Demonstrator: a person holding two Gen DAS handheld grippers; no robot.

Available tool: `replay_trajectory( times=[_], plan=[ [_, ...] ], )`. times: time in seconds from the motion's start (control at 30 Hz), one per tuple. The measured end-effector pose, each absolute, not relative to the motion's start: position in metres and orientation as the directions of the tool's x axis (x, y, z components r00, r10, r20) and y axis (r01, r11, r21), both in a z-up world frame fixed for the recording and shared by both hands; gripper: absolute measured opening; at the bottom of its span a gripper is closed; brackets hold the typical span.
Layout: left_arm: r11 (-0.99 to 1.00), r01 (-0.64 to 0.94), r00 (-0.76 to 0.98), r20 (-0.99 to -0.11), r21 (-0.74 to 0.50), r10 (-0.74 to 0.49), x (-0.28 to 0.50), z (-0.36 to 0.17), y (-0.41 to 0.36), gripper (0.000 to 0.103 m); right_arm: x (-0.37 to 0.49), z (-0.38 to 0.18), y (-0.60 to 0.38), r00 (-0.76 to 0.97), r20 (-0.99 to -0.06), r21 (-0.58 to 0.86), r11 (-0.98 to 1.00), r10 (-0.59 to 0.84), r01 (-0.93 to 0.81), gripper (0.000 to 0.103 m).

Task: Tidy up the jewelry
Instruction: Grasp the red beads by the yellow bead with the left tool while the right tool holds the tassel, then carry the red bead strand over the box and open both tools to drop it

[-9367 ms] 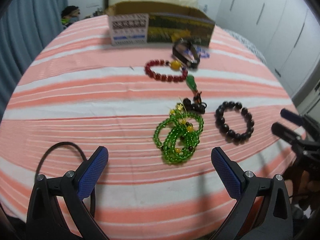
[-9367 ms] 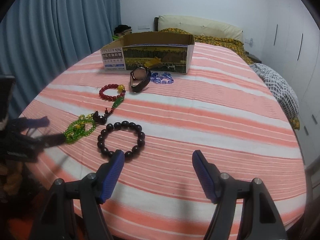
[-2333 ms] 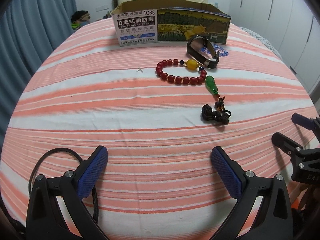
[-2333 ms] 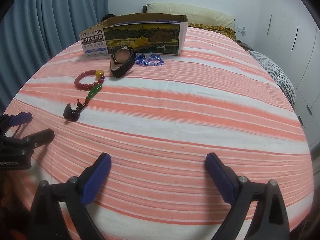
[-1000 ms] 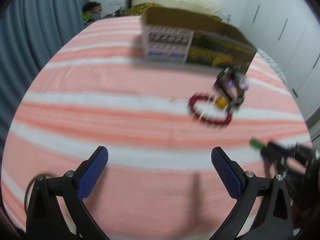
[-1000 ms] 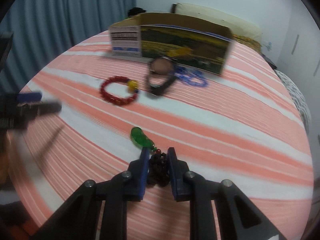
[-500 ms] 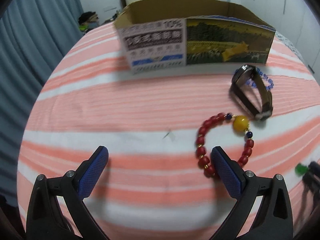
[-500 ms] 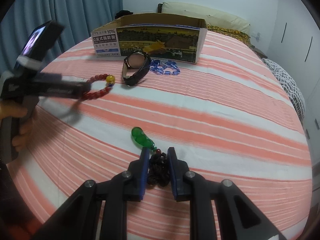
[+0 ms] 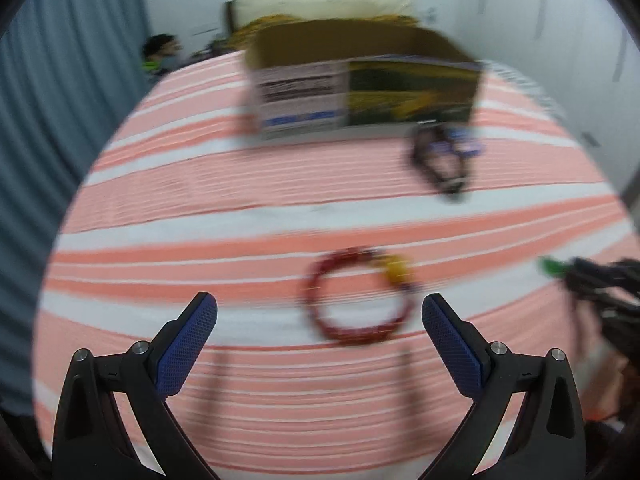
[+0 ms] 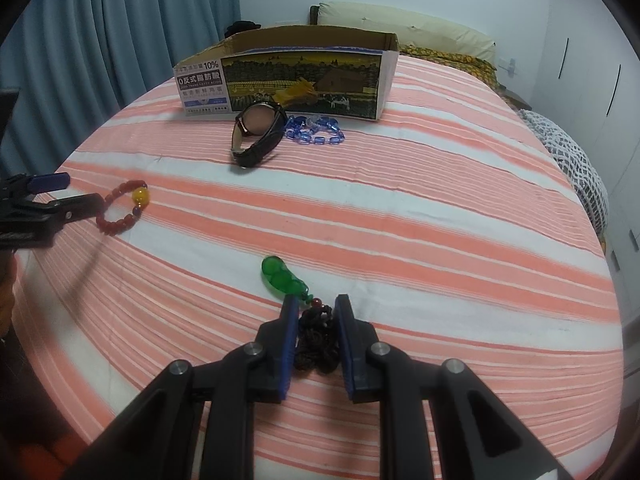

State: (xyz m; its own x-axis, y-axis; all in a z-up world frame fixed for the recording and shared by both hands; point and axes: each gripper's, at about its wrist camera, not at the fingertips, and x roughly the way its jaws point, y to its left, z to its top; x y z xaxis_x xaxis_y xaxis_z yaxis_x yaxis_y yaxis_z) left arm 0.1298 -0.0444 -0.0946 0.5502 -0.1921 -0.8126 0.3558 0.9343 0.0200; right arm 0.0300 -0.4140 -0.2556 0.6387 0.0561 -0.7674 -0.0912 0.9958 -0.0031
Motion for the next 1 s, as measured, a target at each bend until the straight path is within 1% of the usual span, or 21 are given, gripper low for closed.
replay_trajectory(
  times=[0.07,0.13,0.17,0.2,0.27,0.33,0.37,0.4,0.43,0.5,0.53,0.57,0.77,0.83,1.0],
  plan=[
    [0.918,0.395,0.537,-0.817,0.022,-0.212,0.130,-0.099,-0.064,0.102,0.030,-0.256,-0.415,0.639,-0.767,0.003,0.996,0.060,-0.090,0.019],
    [0.911,0.407,0.535,-0.826,0.071,-0.175,0.132,-0.110,-0.084,0.092,0.030,-0.255,-0.416,0.637,-0.769,0.005,0.996,0.060,-0.088,0.019],
    [0.911,0.406,0.520,-0.838,0.074,-0.164,0.139,-0.116,-0.089,0.083,0.029,-0.255,-0.417,0.636,-0.770,0.008,0.996,0.061,-0.086,0.019],
    [0.913,0.403,0.501,-0.849,0.058,-0.168,0.144,-0.121,-0.090,0.079,0.029,-0.255,-0.419,0.635,-0.770,0.012,0.997,0.061,-0.081,0.020],
    [0.925,0.380,0.501,-0.844,0.014,-0.193,0.143,-0.121,-0.086,0.079,0.026,-0.255,-0.424,0.633,-0.771,0.026,0.997,0.070,-0.078,0.021],
    [0.927,0.375,0.504,-0.840,0.004,-0.201,0.142,-0.120,-0.086,0.072,0.024,-0.256,-0.431,0.631,-0.772,0.048,0.996,0.082,-0.071,0.022],
    [0.924,0.383,0.508,-0.835,0.000,-0.210,0.140,-0.119,-0.087,0.066,0.024,-0.256,-0.434,0.630,-0.771,0.062,0.996,0.092,-0.070,0.024],
    [0.920,0.392,0.511,-0.832,0.000,-0.218,0.137,-0.118,-0.089,0.057,0.023,-0.257,-0.439,0.629,-0.769,0.089,0.994,0.112,-0.068,0.024],
    [0.917,0.399,0.512,-0.829,-0.001,-0.224,0.136,-0.118,-0.090,0.051,0.023,-0.258,-0.442,0.628,-0.768,0.105,0.992,0.125,-0.070,0.025],
    [0.912,0.410,0.513,-0.825,-0.006,-0.236,0.134,-0.116,-0.091,0.026,0.023,-0.258,-0.446,0.626,-0.765,0.133,0.988,0.153,-0.079,0.025],
    [0.913,0.409,0.512,-0.825,-0.012,-0.240,0.135,-0.116,-0.091,0.019,0.023,-0.258,-0.446,0.623,-0.766,0.133,0.987,0.157,-0.085,0.025],
    [0.913,0.408,0.507,-0.825,-0.027,-0.251,0.137,-0.116,-0.089,0.016,0.024,-0.258,-0.446,0.620,-0.769,0.129,0.987,0.158,-0.091,0.026],
    [0.907,0.406,0.481,-0.817,-0.113,-0.317,0.136,-0.113,-0.077,0.016,0.022,-0.257,-0.437,0.601,-0.788,0.064,0.989,0.134,-0.136,0.026],
    [0.903,0.406,0.474,-0.812,-0.141,-0.340,0.133,-0.110,-0.072,0.016,0.020,-0.256,-0.433,0.597,-0.796,0.022,0.990,0.101,-0.137,0.018],
    [0.890,0.407,0.477,-0.782,-0.208,-0.401,0.124,-0.087,-0.055,0.016,0.017,-0.241,-0.435,0.615,-0.778,0.065,0.990,0.127,-0.121,0.018]
  ],
)
